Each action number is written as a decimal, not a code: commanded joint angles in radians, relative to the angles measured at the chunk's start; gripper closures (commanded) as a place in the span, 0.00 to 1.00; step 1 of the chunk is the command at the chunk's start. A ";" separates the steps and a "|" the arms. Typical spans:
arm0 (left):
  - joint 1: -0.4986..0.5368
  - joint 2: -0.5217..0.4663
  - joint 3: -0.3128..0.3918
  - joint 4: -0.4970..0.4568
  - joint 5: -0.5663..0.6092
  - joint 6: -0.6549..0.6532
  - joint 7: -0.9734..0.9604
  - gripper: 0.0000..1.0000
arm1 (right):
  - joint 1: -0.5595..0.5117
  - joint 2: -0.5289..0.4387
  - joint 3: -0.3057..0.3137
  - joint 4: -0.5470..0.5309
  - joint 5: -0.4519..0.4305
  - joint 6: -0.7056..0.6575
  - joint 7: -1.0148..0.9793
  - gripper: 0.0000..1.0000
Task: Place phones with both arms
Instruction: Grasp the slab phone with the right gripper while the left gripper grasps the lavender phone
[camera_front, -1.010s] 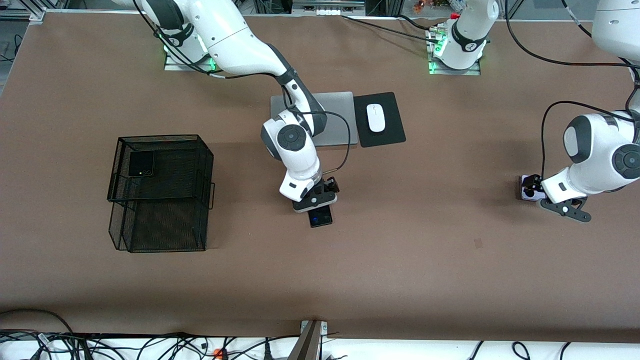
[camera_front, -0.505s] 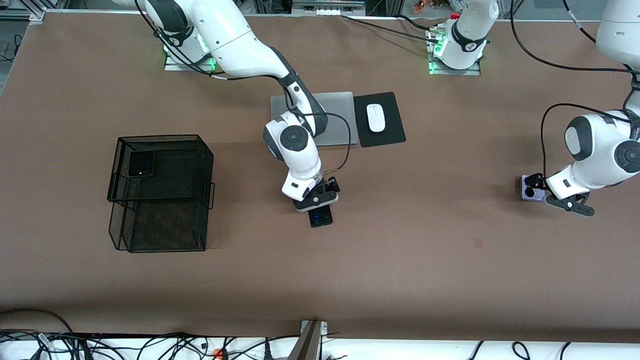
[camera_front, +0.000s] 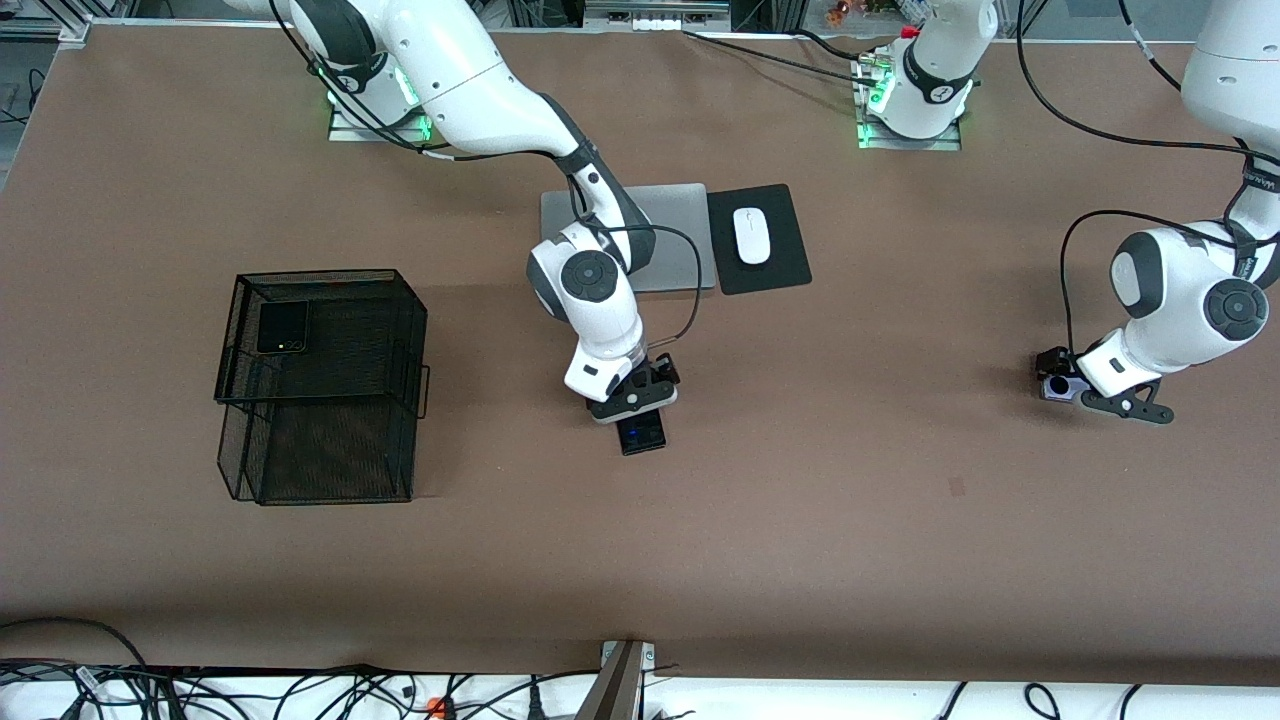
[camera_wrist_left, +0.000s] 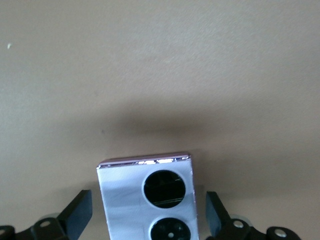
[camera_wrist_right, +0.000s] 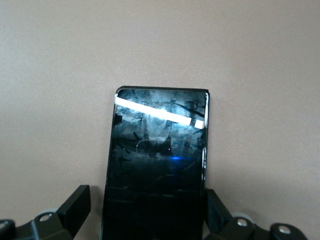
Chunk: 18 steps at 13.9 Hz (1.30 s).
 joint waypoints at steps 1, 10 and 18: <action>0.024 0.001 -0.013 -0.015 -0.001 0.040 -0.007 0.00 | 0.003 0.028 -0.003 0.021 -0.038 0.021 0.007 0.00; 0.030 0.013 -0.026 -0.027 -0.001 0.068 -0.091 0.00 | -0.007 0.013 -0.007 0.022 -0.035 0.021 0.000 0.97; 0.035 0.024 -0.027 -0.025 0.003 0.077 -0.085 0.00 | -0.006 -0.248 -0.186 0.028 -0.035 -0.445 -0.015 0.97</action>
